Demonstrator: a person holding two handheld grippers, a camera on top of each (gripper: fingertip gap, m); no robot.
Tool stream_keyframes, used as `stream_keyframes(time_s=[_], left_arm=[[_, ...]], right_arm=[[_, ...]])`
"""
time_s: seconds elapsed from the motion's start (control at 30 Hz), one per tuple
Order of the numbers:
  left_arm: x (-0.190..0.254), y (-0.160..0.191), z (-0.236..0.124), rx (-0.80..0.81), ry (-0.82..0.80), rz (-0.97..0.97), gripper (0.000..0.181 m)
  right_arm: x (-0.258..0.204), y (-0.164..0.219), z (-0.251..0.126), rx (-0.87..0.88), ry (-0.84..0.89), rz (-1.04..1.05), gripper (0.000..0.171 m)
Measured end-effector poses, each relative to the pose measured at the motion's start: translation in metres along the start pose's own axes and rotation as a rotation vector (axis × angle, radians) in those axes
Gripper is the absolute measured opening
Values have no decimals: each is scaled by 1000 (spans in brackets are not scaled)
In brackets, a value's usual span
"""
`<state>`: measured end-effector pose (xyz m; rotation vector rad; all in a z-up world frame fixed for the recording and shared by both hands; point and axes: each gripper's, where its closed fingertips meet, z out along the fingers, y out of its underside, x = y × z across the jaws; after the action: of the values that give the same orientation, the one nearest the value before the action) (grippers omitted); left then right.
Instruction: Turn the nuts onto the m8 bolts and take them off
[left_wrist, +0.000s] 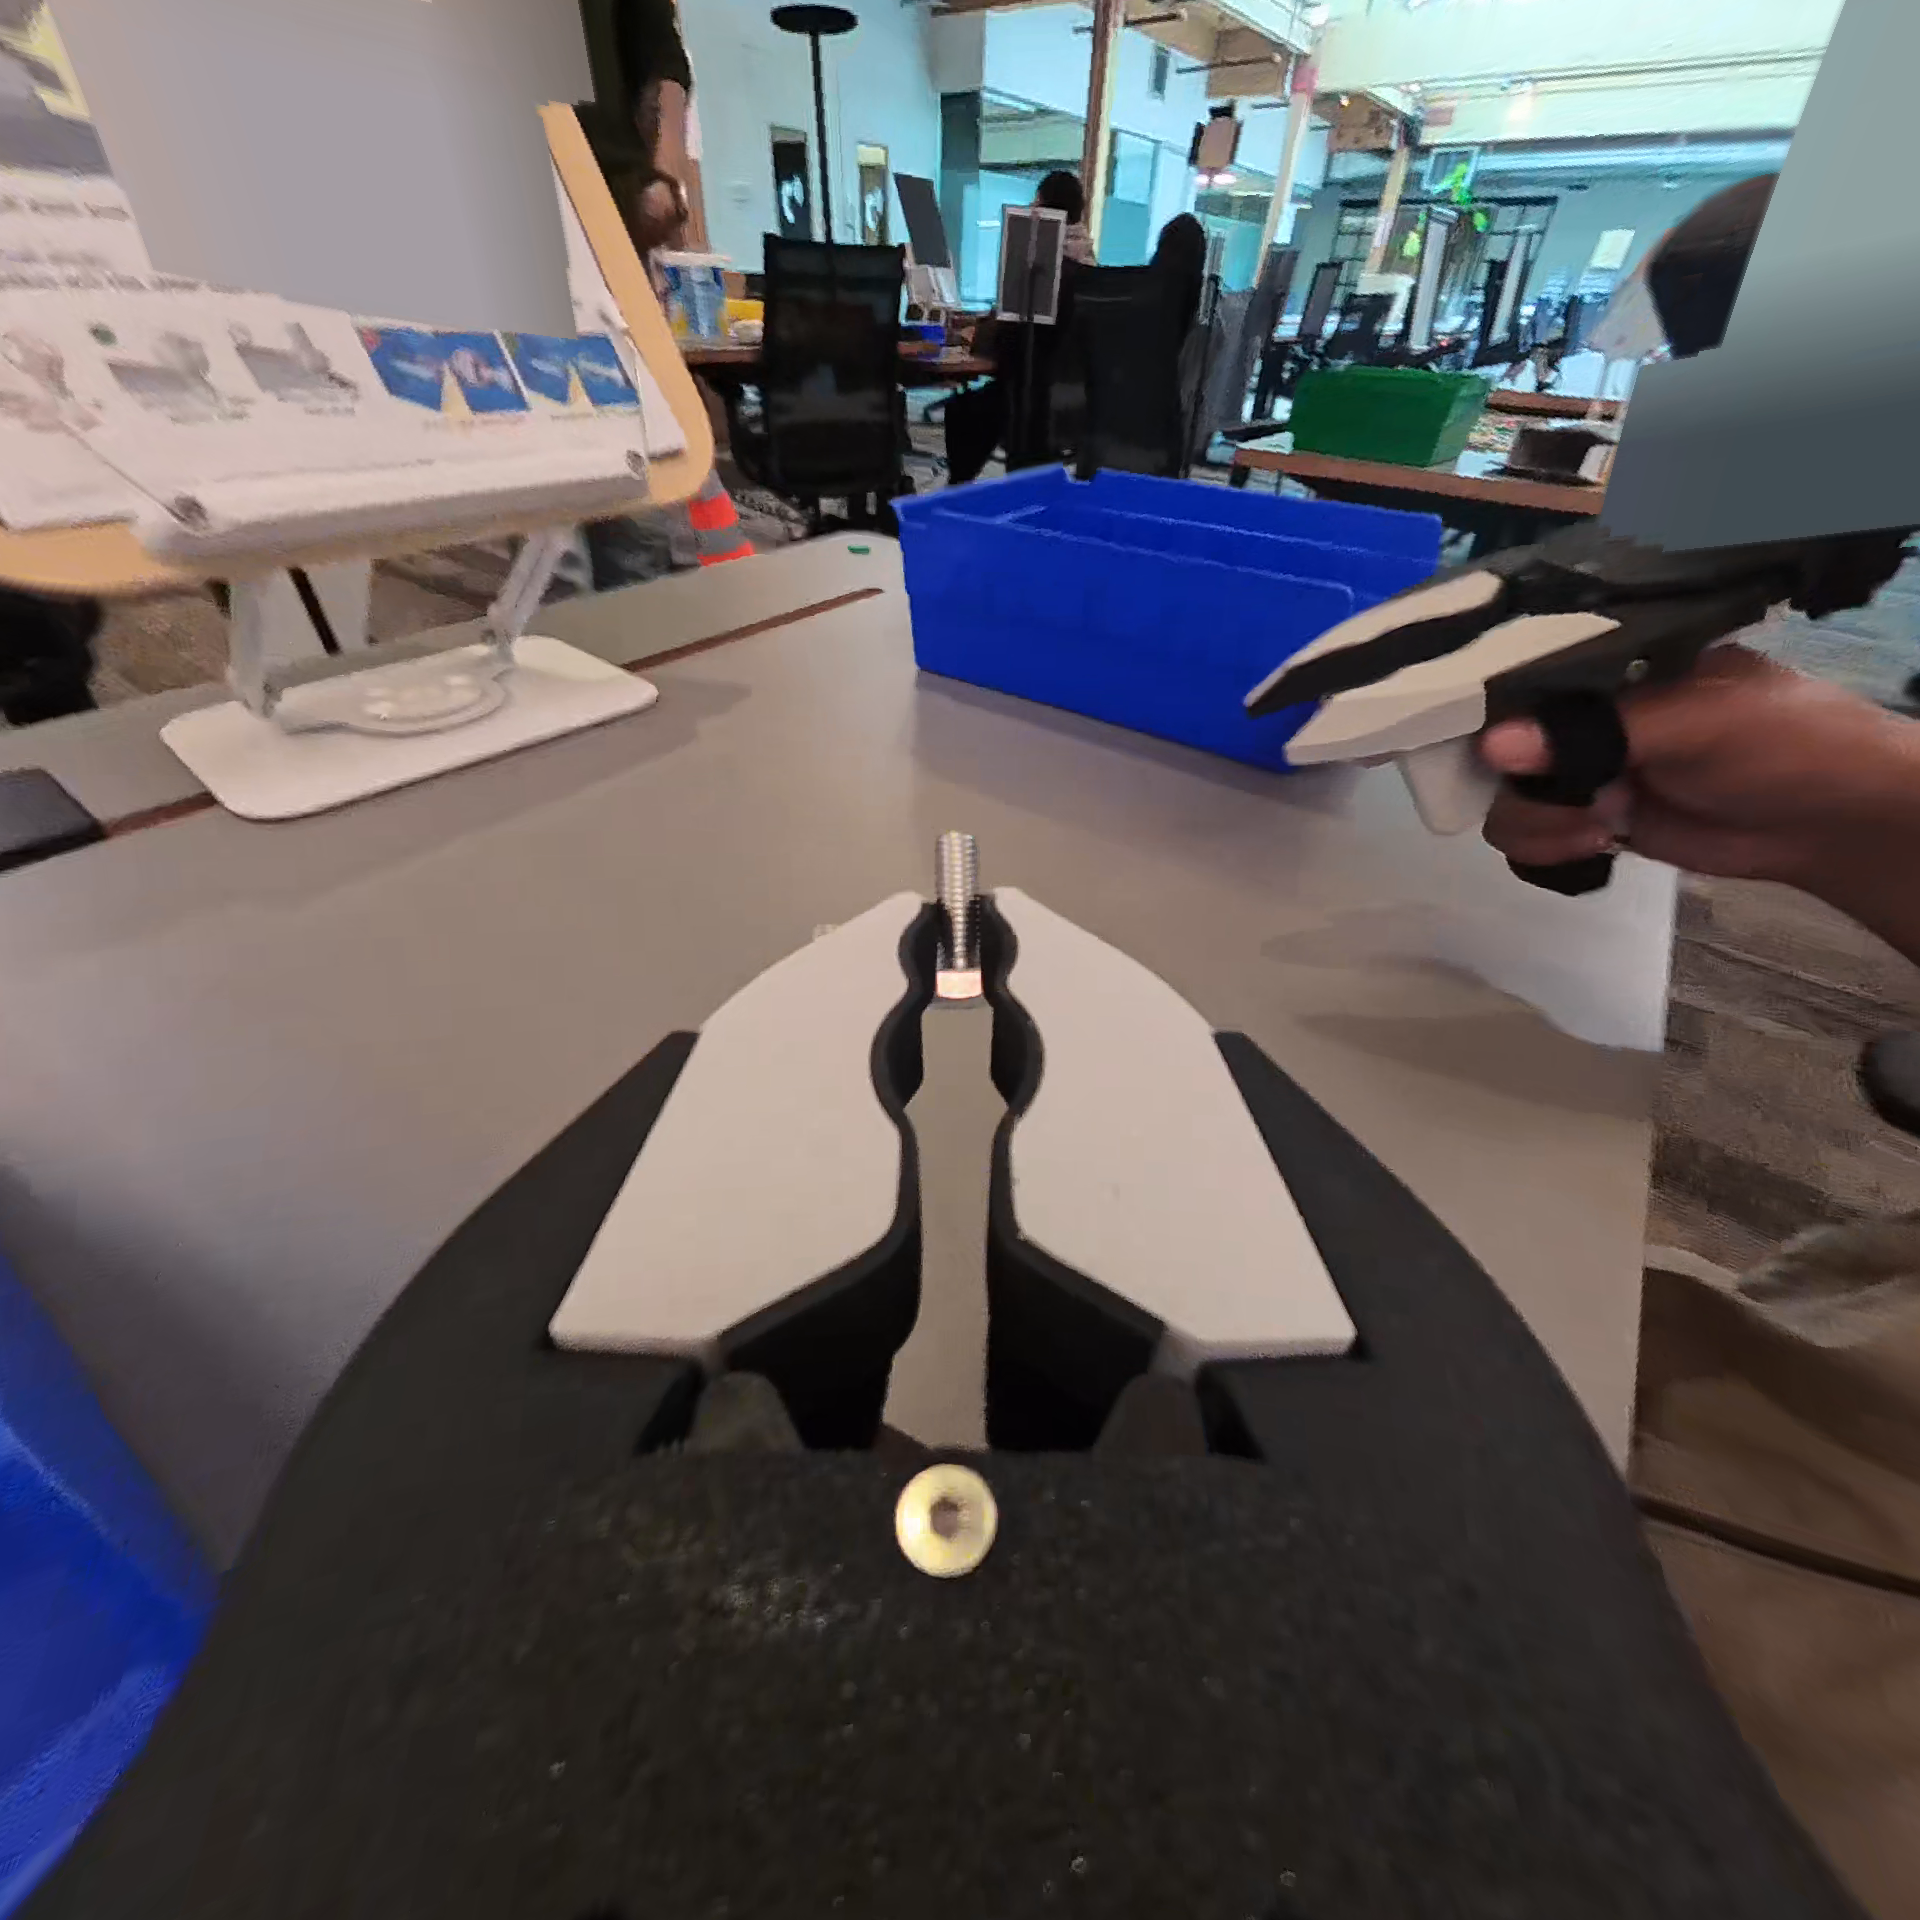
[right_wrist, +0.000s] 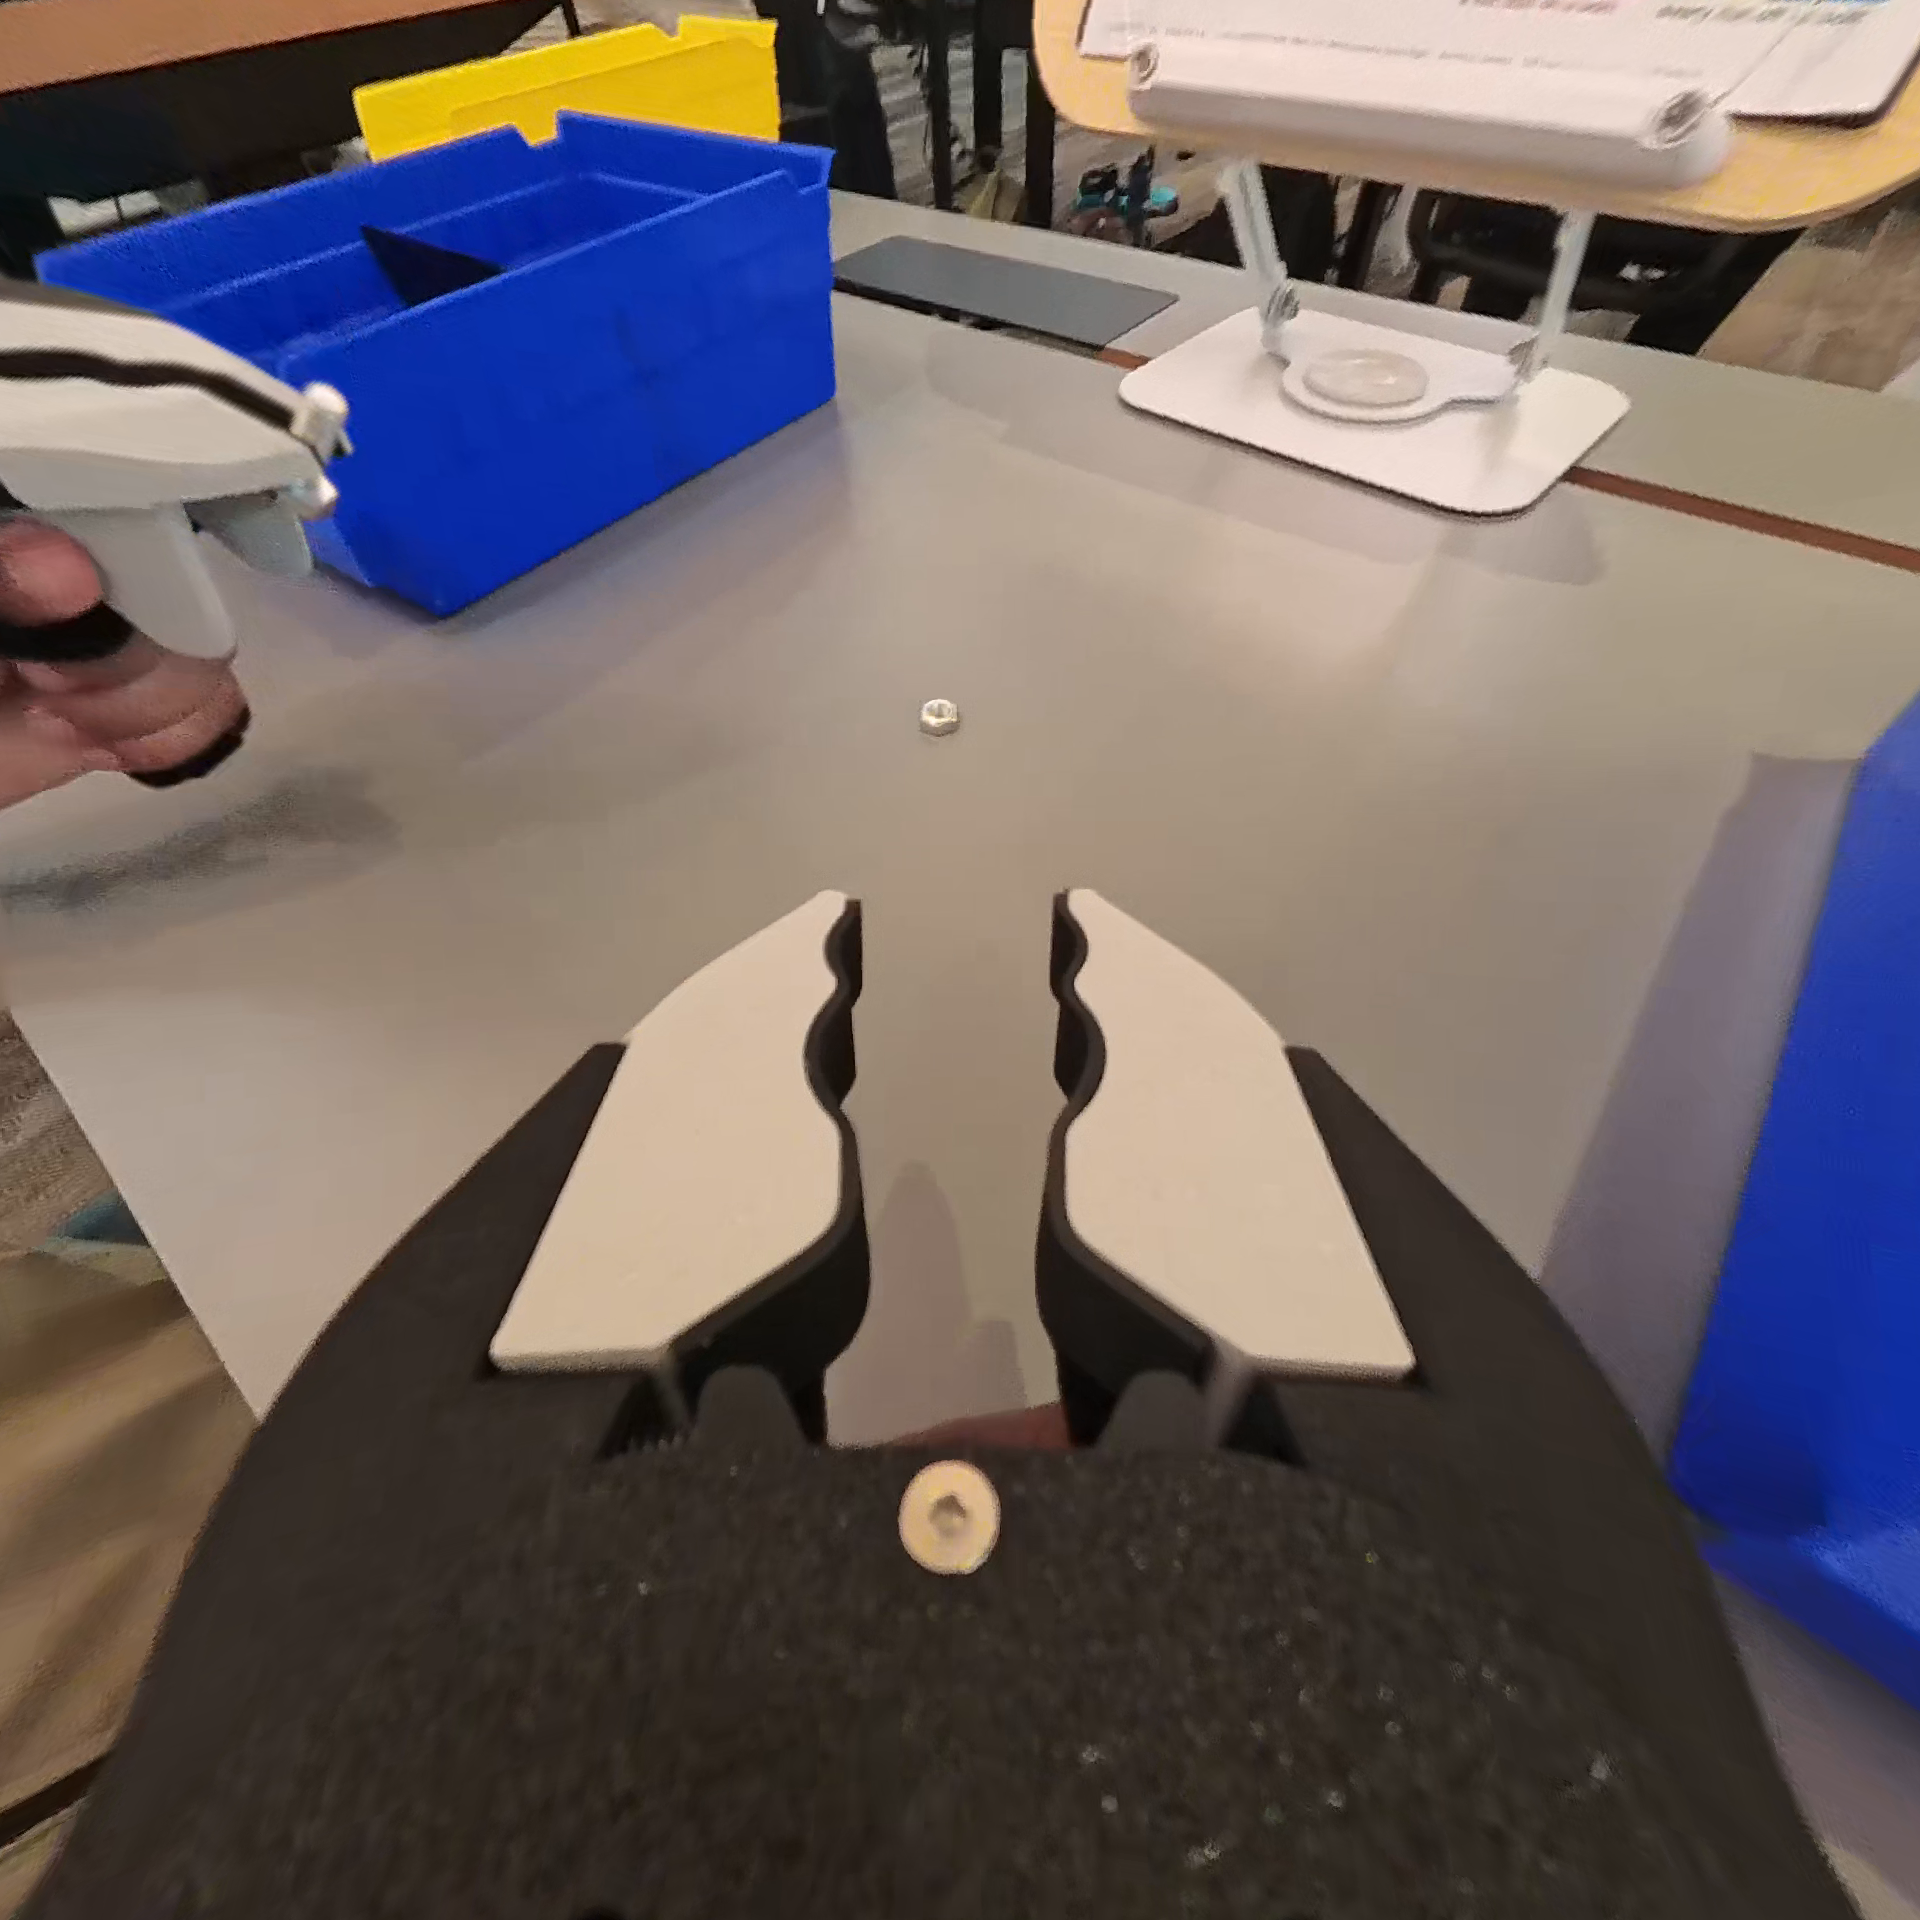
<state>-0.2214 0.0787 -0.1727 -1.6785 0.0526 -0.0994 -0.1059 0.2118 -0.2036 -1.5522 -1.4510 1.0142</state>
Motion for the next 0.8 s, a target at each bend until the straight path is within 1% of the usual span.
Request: stream_keyframes(time_s=[0.07, 0.17, 0.27, 0.4, 0.5, 0.67, 0.73, 0.8], left_arm=[[1, 11, -1, -11, -7, -34, 7], [2, 16, -2, -24, -19, -37, 7], [-4, 19, -2, -69, -84, -10, 7], [-6, 24, 0, -99, -111, -22, 8], [-7, 25, 0, -98, -116, -38, 8], [-6, 24, -3, -103, -126, -37, 8], [-6, 23, -5, -100, -124, -37, 8], [-6, 21, -7, -94, -120, -41, 8]], right_arm=[[0, 3, 6, -36, 11, -34, 35], [2, 1, 11, -59, 79, -95, 36], [4, 1, 13, -65, 116, -88, 37], [2, -1, 23, -90, 108, -90, 37], [3, -8, 50, -186, 66, -174, 36], [3, -6, 121, -393, -46, -279, 36], [-3, -1, 140, -444, -101, -285, 32], [-8, 3, 151, -464, -136, -299, 28]])
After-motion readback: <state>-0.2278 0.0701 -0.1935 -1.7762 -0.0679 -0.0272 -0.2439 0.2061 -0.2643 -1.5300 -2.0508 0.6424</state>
